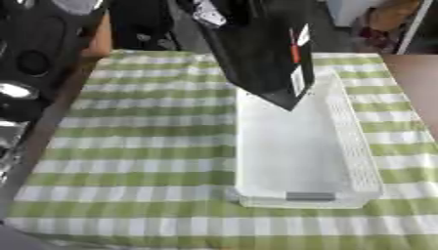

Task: Pick up objects on the table and place them in the box.

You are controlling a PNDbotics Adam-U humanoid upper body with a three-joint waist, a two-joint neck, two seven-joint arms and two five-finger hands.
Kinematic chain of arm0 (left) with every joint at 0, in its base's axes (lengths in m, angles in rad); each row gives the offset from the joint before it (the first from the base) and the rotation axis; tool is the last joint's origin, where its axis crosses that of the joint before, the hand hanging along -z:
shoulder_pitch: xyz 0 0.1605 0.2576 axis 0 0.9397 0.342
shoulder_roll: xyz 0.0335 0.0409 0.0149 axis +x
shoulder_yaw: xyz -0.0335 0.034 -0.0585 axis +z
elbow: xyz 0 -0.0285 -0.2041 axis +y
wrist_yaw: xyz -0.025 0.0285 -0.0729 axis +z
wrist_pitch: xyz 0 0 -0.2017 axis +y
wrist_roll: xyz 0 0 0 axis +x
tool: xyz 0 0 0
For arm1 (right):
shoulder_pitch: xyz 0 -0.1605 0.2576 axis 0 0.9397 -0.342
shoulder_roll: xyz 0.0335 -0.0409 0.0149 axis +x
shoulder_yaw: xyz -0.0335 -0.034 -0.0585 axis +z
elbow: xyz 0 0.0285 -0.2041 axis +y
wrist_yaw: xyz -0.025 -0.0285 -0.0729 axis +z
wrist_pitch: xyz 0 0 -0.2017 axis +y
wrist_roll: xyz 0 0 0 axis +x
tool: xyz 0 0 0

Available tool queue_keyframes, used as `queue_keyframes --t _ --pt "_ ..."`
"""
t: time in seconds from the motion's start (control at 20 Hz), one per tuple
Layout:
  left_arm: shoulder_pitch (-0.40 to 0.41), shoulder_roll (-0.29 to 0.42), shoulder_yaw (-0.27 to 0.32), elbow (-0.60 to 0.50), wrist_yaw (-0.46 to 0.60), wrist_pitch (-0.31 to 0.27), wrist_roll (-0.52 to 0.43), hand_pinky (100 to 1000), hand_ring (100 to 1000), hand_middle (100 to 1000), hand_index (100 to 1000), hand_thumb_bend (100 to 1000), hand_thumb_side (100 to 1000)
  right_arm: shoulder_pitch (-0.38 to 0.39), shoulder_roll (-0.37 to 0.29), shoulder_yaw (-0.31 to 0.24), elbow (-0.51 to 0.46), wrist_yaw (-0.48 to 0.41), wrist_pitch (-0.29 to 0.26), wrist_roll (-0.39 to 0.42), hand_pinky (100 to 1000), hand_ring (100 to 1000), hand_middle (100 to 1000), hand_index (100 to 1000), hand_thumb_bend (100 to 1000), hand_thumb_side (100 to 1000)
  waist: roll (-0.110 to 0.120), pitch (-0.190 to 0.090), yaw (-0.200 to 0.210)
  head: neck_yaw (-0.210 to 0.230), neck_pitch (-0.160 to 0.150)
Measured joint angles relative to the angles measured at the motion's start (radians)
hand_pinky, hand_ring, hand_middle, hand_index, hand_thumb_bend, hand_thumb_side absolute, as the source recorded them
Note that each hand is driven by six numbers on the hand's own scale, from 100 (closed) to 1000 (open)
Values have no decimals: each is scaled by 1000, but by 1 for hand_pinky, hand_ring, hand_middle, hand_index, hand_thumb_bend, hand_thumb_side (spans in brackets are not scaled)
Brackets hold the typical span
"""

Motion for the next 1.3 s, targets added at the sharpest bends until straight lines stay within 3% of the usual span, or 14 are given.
queue_keyframes --t 0.5,0.55,0.6,0.65,0.7,0.75,0.8,0.85,0.9,1.05,1.3 --pt "-1 -109 -62 105 -52 -25 25 200 248 313 438 118 283 -9 6 9 0 -9 -3 9 787 828 807 809 120 620 -5 2 -22 9 -1" --pt "-1 -115 -68 112 -62 -29 29 260 280 337 457 175 305 -10 8 11 0 -10 -4 9 788 829 807 809 120 618 -5 3 -25 9 -1" --pt "-1 -122 -75 120 -74 -33 33 252 277 334 455 168 301 -10 9 11 0 -10 -3 10 788 829 807 809 120 618 -5 4 -28 9 -1" --pt "0 -131 -81 129 -85 -38 37 357 332 379 500 323 378 -10 9 11 0 -12 -3 12 788 829 807 809 120 618 -5 4 -29 9 -1" --pt "1 -139 -87 138 -97 -44 44 388 357 399 520 353 395 -10 9 11 0 -13 -4 13 788 829 807 810 120 618 -6 4 -30 9 -2" --pt "2 -148 -92 148 -108 -51 51 556 526 550 677 584 520 -10 9 11 0 -14 -4 13 788 829 807 809 119 618 -7 5 -32 9 -5" --pt "6 -156 -97 157 -118 -61 60 556 526 550 677 584 520 -10 9 11 0 -15 -5 14 788 829 807 809 119 618 -9 5 -34 9 -9" --pt "10 -163 -100 164 -128 -70 70 684 722 745 835 780 610 -10 9 11 0 -16 -5 14 788 829 807 810 120 618 -11 5 -34 9 -10" --pt "10 -168 -103 169 -136 -81 81 727 781 801 875 864 635 -12 9 12 0 -17 -5 14 788 829 807 810 120 618 -12 7 -34 9 -10" --pt "10 -176 -103 172 -151 -114 114 752 821 846 910 926 654 -13 10 12 0 -17 -5 14 788 829 807 810 119 618 -12 8 -36 9 -10" --pt "9 -180 -87 173 -155 -146 146 752 820 856 910 925 666 -14 10 12 0 -17 -5 14 788 829 807 810 120 617 -12 8 -36 9 -10"
